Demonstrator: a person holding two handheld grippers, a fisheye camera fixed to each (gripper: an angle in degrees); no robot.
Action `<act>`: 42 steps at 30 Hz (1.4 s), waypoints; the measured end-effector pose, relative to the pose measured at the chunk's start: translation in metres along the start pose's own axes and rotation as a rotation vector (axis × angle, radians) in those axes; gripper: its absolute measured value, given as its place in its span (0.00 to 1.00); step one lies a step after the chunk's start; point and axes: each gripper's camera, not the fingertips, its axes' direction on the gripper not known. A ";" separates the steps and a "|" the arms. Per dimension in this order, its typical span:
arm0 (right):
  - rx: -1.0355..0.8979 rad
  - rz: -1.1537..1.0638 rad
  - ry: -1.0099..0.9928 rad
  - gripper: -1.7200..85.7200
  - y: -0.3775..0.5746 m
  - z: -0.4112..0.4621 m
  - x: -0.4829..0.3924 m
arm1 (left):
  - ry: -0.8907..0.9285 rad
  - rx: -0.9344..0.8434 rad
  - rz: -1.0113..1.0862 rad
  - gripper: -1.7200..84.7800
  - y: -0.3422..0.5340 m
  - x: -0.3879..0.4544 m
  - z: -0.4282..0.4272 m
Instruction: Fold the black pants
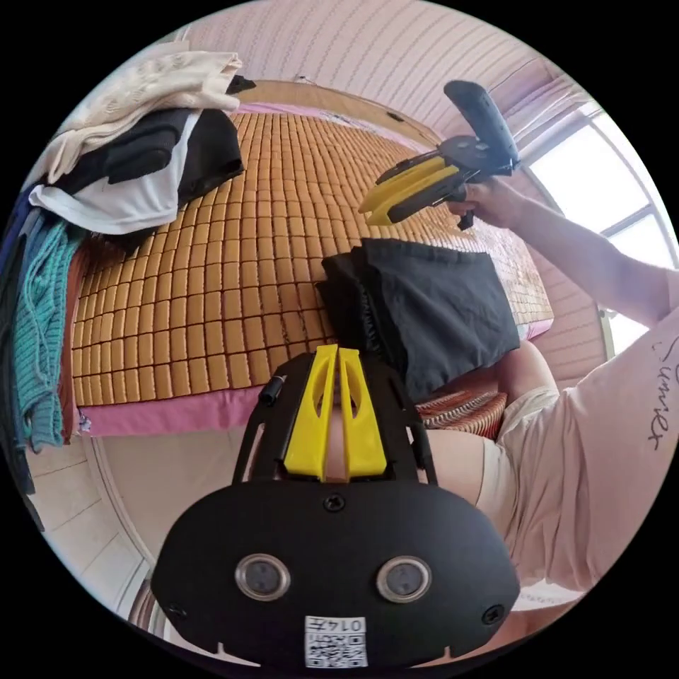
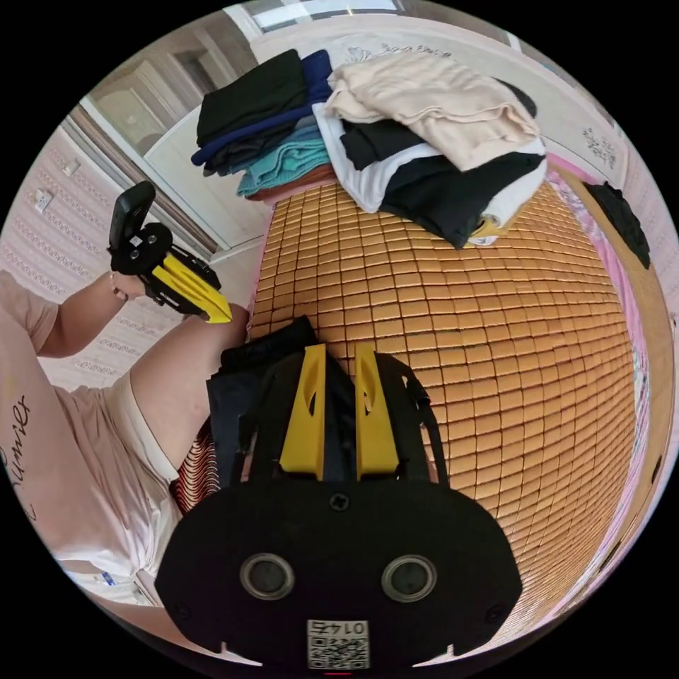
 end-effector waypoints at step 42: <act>0.195 0.995 0.237 0.17 0.381 -0.172 -0.069 | -0.076 0.000 -0.161 0.11 -0.055 0.055 0.118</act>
